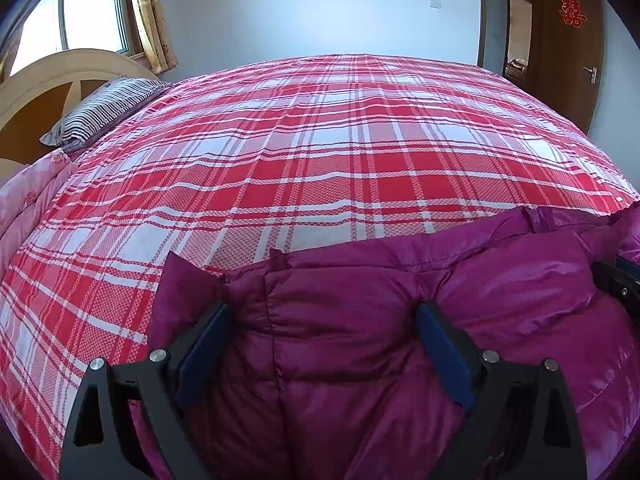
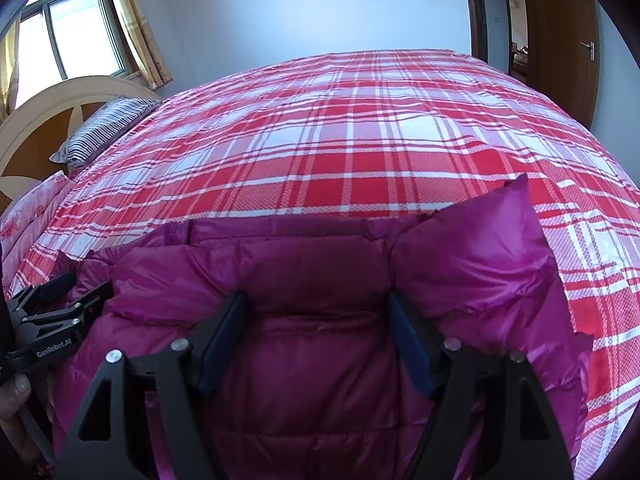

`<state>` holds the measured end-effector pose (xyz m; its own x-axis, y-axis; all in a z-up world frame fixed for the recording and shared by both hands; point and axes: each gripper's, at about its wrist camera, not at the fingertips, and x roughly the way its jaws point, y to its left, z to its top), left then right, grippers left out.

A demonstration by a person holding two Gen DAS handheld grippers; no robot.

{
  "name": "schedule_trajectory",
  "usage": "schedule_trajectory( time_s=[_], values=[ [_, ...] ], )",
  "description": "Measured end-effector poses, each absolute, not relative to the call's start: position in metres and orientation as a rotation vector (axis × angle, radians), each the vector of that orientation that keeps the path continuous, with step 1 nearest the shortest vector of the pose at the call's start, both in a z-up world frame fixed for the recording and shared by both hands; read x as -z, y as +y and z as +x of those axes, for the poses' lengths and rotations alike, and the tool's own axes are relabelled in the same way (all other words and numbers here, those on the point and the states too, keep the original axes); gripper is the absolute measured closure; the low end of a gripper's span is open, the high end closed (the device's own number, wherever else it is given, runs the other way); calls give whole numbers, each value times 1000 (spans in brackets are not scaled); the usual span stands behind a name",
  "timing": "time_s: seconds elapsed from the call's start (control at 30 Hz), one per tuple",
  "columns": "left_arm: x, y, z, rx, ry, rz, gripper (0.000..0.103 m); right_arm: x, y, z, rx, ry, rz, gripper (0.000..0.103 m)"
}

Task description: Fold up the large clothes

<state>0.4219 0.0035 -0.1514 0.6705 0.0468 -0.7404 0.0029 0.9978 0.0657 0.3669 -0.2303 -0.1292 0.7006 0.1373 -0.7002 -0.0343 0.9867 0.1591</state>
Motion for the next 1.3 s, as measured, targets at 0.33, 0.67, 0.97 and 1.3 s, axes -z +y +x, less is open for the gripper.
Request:
schedule_trajectory(
  time_s=[0.33, 0.67, 0.97, 1.3],
  values=[
    [154, 3, 423, -27, 844, 71, 7, 133, -225, 370, -85, 809, 97, 22],
    [155, 3, 423, -28, 846, 76, 7, 135, -219, 372, -71, 824, 59, 20],
    [156, 3, 423, -28, 846, 77, 6, 136, -216, 374, -60, 833, 33, 18],
    [157, 3, 423, -31, 847, 84, 6, 138, -212, 375, -48, 842, 2, 16]
  ],
)
